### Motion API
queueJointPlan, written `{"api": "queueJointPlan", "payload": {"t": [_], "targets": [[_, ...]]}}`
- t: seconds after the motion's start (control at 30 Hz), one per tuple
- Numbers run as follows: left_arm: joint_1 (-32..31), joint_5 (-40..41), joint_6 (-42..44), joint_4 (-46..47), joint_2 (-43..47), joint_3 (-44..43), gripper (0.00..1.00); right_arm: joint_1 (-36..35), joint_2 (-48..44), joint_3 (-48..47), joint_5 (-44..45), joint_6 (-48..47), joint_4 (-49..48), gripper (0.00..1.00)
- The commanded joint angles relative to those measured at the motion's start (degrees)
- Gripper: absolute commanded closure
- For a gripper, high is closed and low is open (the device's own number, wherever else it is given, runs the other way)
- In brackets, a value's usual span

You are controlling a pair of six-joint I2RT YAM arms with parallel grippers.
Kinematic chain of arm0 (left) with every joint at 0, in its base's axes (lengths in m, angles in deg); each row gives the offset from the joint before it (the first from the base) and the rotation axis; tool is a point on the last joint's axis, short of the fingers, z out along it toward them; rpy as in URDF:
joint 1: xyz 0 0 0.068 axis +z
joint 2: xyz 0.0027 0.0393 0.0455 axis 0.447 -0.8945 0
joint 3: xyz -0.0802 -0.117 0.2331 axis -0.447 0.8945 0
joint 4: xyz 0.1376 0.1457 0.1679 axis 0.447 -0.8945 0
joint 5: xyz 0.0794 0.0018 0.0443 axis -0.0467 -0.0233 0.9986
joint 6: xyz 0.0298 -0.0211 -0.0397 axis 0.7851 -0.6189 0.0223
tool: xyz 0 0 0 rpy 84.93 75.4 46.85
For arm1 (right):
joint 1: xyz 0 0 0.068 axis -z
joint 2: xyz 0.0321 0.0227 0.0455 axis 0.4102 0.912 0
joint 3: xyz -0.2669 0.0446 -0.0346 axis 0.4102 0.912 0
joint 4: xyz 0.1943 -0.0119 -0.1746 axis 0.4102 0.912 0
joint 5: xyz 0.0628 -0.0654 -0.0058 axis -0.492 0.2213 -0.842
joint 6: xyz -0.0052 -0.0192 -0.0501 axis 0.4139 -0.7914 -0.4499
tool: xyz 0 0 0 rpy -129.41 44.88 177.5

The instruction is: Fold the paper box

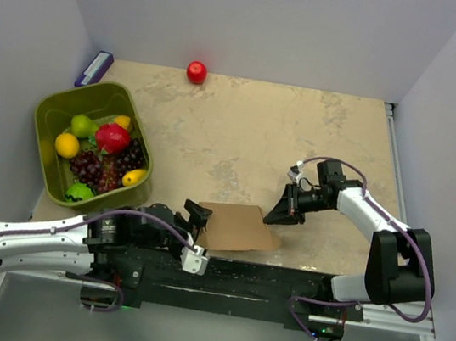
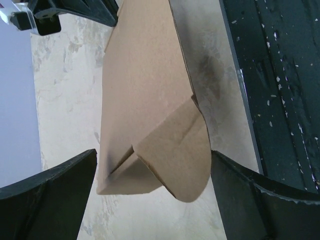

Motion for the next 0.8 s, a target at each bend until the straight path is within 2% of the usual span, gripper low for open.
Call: {"api": "queueJointPlan", "payload": {"t": [0.0,0.03,0.07,0.17,0.27,0.43,0.47,0.53,0.67,0.77], "targets": [[-0.89,-1.34,-0.49,7.47,-1.23,0.67,0.11,-0.25,-0.88,-0.31,-1.48,1.17,-0.43,1.00],[-1.15,-1.52,-0.75,9.13,-1.41,0.93,0.15,-0.25,-0.96,-0.31,-1.66,1.34,-0.69,1.00],[-1.24,-1.61,-1.28,9.92,-1.41,1.54,0.24,-0.25,-0.96,-0.22,-1.75,1.52,-0.87,1.00],[-1.51,-2.23,-1.90,11.95,-1.59,2.34,0.34,-0.33,-0.79,0.30,-2.53,2.22,-1.83,1.00],[-1.68,-2.67,-2.60,12.04,-1.24,2.43,0.44,-0.25,-0.79,0.48,-3.33,2.58,-2.45,1.00],[-1.77,-4.51,-4.00,12.91,-0.97,2.95,0.53,-0.25,-0.26,0.39,-4.03,2.84,-2.80,1.00],[-1.77,-4.69,-5.40,13.44,-0.97,3.13,0.58,-0.25,-0.26,0.30,-4.21,3.10,-3.06,1.00],[-1.86,-4.60,-7.25,15.37,-0.80,4.09,0.65,-0.25,-0.17,0.04,-4.03,3.28,-3.33,0.91],[-1.68,-4.08,-14.97,20.74,-0.79,6.11,0.72,-0.16,-0.52,-0.84,-2.72,6.69,-7.53,0.70],[-1.42,-3.02,-19.98,23.02,-2.46,6.38,0.81,-0.16,-1.05,-1.01,-0.96,9.94,-12.44,0.59]]}}
